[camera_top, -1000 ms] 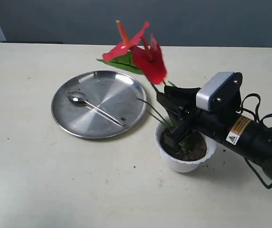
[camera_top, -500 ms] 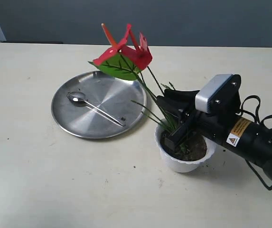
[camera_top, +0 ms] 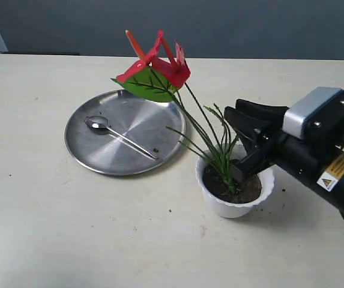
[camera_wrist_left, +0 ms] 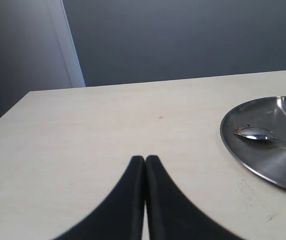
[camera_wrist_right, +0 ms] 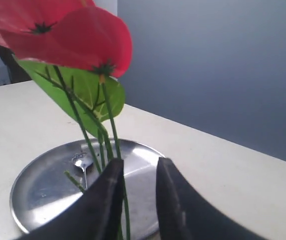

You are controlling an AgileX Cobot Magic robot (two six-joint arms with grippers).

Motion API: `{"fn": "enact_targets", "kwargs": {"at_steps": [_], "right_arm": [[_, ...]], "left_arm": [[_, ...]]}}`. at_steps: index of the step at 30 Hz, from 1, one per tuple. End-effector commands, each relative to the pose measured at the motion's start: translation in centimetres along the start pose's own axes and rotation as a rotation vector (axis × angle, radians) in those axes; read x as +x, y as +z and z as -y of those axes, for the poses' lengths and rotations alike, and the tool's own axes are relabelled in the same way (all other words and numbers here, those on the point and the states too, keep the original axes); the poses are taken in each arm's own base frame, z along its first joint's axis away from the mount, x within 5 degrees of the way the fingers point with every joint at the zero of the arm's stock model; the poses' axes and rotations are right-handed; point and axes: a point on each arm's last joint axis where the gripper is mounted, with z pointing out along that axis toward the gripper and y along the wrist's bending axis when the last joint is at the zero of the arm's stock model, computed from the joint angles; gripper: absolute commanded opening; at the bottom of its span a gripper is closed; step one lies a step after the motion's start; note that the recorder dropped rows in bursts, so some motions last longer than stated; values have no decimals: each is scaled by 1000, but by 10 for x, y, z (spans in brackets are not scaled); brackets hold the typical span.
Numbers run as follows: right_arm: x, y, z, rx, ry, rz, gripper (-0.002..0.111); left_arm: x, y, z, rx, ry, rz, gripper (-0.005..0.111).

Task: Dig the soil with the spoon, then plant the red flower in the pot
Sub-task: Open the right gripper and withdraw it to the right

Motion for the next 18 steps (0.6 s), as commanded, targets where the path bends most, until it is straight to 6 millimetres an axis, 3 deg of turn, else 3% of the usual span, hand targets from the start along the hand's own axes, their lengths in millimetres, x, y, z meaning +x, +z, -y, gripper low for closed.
{"fn": "enact_targets", "kwargs": {"at_steps": [1,4,9,15,18], "right_arm": [[-13,-29,-5,22,-2,60,24],[-24,-50,-13,-10,31,128,24],[-43,-79,-25,-109,278,255,24],[-63,-106,-34,-295,838,366,24],[-73,-116,-32,-331,986,450,24]], "left_arm": [[-2,-1,0,5,-1,14,0],[-2,-1,0,5,-1,14,0],[-2,-1,0,5,-1,14,0],[-2,-1,0,5,-1,14,0],[-2,-1,0,5,-1,14,0]]}}
